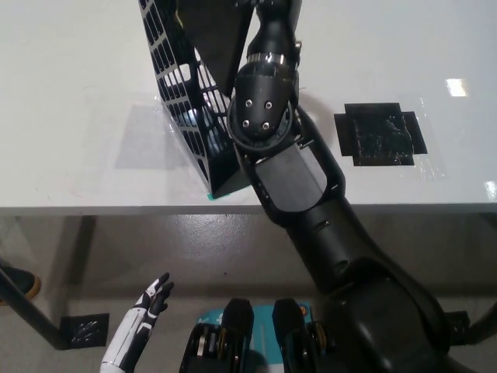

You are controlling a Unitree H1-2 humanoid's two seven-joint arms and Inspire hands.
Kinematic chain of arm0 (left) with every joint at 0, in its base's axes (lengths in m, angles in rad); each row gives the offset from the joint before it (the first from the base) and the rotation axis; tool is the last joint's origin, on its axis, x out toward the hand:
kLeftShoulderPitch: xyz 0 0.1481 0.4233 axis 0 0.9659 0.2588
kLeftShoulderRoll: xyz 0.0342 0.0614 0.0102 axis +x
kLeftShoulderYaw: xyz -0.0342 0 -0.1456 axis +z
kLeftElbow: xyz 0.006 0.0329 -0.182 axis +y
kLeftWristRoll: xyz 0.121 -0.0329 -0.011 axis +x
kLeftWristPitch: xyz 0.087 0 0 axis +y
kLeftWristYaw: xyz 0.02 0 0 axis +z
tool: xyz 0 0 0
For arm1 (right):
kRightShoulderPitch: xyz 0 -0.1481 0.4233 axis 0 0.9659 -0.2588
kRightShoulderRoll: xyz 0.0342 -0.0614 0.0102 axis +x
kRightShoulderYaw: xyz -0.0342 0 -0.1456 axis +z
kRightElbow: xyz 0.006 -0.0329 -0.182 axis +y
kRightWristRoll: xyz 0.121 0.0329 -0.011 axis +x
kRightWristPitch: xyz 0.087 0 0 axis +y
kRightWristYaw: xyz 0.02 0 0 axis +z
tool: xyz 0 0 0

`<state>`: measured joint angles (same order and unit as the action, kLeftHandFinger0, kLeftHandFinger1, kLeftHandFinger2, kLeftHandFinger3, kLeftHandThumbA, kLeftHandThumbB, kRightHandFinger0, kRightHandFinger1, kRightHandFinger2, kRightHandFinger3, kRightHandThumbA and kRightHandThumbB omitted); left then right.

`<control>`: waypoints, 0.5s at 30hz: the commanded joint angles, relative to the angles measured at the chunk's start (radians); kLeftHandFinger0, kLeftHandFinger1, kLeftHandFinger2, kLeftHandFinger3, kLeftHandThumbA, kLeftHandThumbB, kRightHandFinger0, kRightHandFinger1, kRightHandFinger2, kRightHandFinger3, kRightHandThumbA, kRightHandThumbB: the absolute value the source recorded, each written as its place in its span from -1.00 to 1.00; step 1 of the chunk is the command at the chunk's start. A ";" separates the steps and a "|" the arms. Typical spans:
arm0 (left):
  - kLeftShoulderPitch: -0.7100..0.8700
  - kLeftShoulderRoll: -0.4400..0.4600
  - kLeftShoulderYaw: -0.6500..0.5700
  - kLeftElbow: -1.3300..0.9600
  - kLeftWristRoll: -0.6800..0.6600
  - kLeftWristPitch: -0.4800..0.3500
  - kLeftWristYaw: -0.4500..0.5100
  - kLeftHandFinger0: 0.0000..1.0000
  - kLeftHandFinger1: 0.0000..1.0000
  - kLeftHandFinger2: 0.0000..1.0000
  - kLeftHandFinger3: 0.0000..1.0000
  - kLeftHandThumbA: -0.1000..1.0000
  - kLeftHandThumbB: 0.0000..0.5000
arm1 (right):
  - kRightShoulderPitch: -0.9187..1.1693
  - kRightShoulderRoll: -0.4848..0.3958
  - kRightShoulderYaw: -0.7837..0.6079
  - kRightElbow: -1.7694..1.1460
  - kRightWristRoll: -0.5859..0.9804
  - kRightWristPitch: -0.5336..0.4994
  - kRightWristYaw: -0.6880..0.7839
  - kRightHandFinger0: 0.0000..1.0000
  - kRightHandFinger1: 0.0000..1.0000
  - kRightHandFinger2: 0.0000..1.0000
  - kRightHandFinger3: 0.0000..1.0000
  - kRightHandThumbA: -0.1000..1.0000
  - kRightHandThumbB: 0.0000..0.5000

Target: A notebook is kept standing on the table on the right hand side and a black shelf is kept on the left hand side and the robot uses its right hand to grab the notebook and places it in the shelf

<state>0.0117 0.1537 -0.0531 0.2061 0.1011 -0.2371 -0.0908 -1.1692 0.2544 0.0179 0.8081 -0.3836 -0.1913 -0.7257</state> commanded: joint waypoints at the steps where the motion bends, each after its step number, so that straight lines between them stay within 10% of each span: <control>1: -0.008 0.009 -0.008 -0.021 -0.015 0.005 -0.022 1.00 1.00 1.00 1.00 1.00 -0.33 | -0.081 0.031 -0.012 0.062 0.051 -0.134 -0.040 -1.00 -0.98 0.06 0.22 -1.00 -0.55; 12: -0.003 0.008 -0.011 -0.037 -0.007 0.013 -0.023 1.00 1.00 1.00 1.00 1.00 -0.22 | -0.105 0.052 -0.020 0.361 0.117 -0.260 -0.016 -1.00 -0.92 0.16 0.23 -1.00 -0.54; 15: -0.007 0.009 -0.013 -0.034 -0.002 0.011 -0.023 1.00 1.00 1.00 1.00 1.00 -0.18 | -0.105 0.046 0.001 0.393 0.106 -0.273 0.005 -0.02 0.15 0.84 0.87 -0.04 -0.14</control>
<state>0.0119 0.1537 -0.0569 0.2047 0.0958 -0.2254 -0.1014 -1.1758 0.2890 0.0080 1.1842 -0.3067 -0.3214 -0.7361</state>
